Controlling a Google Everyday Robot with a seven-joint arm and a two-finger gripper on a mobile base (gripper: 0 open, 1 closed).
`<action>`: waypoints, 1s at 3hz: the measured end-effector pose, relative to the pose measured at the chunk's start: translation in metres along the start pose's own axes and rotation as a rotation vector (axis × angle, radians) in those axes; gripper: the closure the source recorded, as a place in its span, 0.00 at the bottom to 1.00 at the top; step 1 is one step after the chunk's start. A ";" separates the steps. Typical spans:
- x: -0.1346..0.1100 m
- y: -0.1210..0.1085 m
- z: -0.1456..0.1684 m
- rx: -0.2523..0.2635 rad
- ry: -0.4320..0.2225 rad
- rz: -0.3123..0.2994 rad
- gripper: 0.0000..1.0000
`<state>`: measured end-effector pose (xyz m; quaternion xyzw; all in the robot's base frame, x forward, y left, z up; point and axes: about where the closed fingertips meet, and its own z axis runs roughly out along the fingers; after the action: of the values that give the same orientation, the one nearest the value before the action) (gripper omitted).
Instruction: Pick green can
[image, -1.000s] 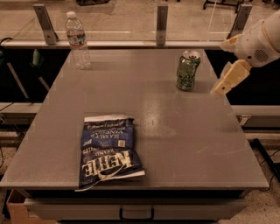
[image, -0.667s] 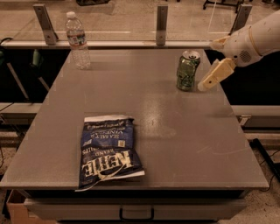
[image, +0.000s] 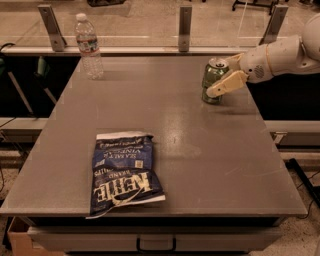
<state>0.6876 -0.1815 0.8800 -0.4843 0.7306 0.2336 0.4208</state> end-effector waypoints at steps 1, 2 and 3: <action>-0.002 -0.002 0.011 -0.049 -0.069 0.068 0.41; -0.021 0.011 0.004 -0.122 -0.151 0.092 0.64; -0.063 0.040 -0.014 -0.230 -0.252 0.074 0.88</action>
Offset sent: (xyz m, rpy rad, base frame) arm -0.0216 0.0228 0.0472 0.3185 0.0932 0.1358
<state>0.6569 -0.1428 0.9383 -0.4690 0.6578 0.3898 0.4420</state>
